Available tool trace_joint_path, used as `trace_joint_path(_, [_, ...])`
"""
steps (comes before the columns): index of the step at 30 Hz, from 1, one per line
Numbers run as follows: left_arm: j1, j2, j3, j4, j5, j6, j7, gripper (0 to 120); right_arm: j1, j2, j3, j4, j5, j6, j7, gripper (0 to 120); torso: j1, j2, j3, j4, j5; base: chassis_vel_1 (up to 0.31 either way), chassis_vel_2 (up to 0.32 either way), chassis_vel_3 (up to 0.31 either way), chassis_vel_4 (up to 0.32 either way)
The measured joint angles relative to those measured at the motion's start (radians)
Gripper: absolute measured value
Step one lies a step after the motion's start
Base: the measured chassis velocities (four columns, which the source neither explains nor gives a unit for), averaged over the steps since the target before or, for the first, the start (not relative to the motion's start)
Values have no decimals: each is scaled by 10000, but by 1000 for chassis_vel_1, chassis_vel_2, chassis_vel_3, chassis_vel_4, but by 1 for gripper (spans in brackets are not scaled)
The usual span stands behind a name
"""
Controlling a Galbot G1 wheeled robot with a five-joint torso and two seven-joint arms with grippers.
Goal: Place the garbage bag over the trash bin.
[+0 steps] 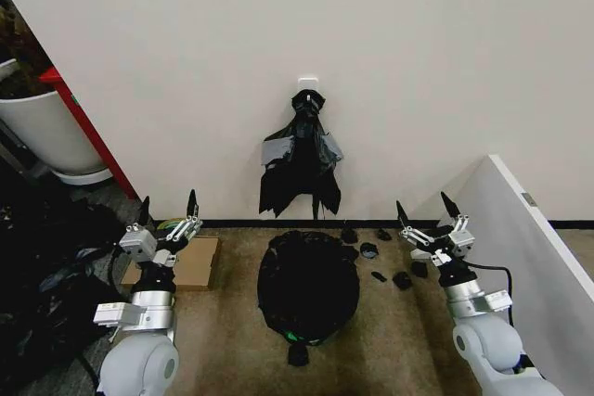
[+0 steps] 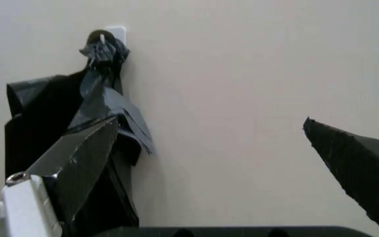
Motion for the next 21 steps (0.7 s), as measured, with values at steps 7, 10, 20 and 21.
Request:
trace_joint_path(7, [-32, -3, 106, 158, 123, -2, -18, 100, 20, -9, 23, -52, -21, 2, 4, 100, 0, 0, 0, 0, 1, 0, 0, 0, 0])
trace_joint_path(10, [-14, 2, 138, 140, 123, -2, -21, 100, 34, 15, -7, -70, -29, 21, -3, 100, 0, 0, 0, 0, 0, 0, 0, 0, 0])
trace_joint_path(20, [9, 37, 131, 166, 109, -123, -33, 100, 35, 112, -73, -122, -195, 52, -6, 100, 0, 0, 0, 0, 1, 0, 0, 0, 0])
trace_joint_path(21, [25, 40, 129, 164, 105, -136, -34, 100, 29, 122, -76, -122, -207, 52, -6, 100, 0, 0, 0, 0, 1, 0, 0, 0, 0])
